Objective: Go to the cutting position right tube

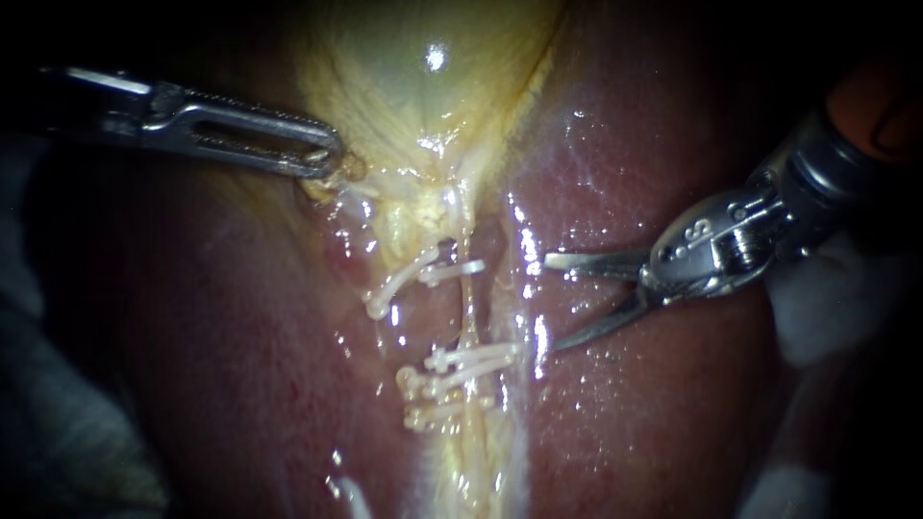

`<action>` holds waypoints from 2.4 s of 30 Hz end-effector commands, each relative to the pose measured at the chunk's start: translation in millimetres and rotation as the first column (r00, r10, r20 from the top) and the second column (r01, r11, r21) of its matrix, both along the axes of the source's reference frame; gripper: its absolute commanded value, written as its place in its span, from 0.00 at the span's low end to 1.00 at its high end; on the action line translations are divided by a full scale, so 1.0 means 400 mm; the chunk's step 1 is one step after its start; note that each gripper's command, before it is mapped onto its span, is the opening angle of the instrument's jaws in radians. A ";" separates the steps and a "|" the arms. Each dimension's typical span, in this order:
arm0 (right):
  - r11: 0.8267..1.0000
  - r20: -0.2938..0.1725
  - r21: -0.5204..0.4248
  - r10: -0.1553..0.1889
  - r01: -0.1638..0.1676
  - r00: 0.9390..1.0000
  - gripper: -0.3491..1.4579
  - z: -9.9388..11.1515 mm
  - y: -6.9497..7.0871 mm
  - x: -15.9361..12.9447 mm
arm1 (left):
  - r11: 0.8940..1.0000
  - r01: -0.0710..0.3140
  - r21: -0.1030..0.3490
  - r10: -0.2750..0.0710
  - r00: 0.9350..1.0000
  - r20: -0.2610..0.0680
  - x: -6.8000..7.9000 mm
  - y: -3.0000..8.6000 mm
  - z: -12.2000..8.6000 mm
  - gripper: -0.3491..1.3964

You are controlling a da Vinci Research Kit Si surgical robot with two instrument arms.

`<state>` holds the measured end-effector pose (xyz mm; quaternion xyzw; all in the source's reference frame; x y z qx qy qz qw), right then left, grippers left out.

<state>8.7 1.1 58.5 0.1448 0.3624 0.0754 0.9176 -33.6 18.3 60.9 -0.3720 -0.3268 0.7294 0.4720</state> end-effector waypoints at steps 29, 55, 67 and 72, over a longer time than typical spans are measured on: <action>0.953 -0.098 0.303 0.020 0.011 0.995 0.97 0.0114 -0.0019 0.0112 | 0.999 0.050 -0.019 -0.050 0.999 0.001 0.0115 0.0063 -0.0195 0.00; 0.842 -0.209 0.539 0.109 0.021 0.972 0.95 0.0271 -0.0042 0.0265 | 0.998 0.052 -0.019 -0.052 0.999 -0.001 0.0114 0.0056 -0.0204 0.00; 0.837 -0.247 0.548 0.143 0.016 0.958 0.96 0.0274 -0.0040 0.0327 | 0.998 0.054 -0.019 -0.054 0.999 -0.002 0.0108 0.0054 -0.0207 0.00; 0.834 -0.263 0.551 0.153 0.018 0.953 0.96 0.0269 -0.0045 0.0337 | 0.998 0.054 -0.019 -0.054 0.999 -0.002 0.0106 0.0053 -0.0208 0.00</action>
